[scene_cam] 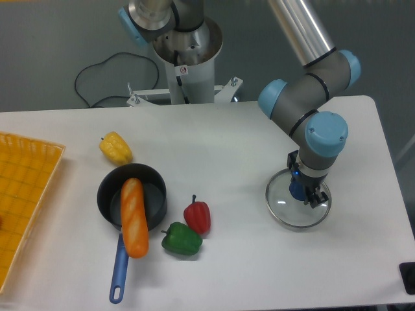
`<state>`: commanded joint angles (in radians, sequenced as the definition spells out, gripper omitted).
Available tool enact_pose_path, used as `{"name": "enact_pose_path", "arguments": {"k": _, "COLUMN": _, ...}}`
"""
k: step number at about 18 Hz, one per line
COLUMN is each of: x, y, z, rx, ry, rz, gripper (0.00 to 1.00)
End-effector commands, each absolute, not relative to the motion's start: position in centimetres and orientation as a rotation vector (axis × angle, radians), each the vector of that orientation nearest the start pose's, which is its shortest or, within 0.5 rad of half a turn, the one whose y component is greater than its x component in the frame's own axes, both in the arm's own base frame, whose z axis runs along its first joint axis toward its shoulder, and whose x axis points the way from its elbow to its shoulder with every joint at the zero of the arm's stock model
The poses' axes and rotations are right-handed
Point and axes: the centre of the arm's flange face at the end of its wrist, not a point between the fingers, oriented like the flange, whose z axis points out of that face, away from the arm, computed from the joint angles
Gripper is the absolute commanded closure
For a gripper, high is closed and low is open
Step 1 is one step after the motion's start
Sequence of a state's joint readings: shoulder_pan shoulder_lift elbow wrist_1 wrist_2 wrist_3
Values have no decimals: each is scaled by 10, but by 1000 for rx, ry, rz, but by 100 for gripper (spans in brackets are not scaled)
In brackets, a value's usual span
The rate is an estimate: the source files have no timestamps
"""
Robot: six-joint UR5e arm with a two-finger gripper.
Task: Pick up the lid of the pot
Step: 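Lift the glass lid by its knob off the table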
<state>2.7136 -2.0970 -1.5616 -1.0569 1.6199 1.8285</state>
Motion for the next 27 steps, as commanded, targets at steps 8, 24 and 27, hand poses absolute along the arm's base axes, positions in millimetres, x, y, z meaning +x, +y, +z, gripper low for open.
{"name": "enact_pose_path", "arguments": {"k": 8, "x": -536, "y": 397, "z": 260, "rx": -3001, "ry": 1077, "rz": -15, "gripper": 41}}
{"name": "enact_pose_path", "arguments": {"k": 24, "x": -497, "y": 393, "z": 319, "rx": -2986, "ry": 1020, "rz": -119, "gripper": 41}}
{"name": "enact_pose_path", "arguments": {"k": 27, "x": -492, "y": 392, "z": 328, "rx": -2990, "ry": 996, "rz": -120, "gripper": 41}}
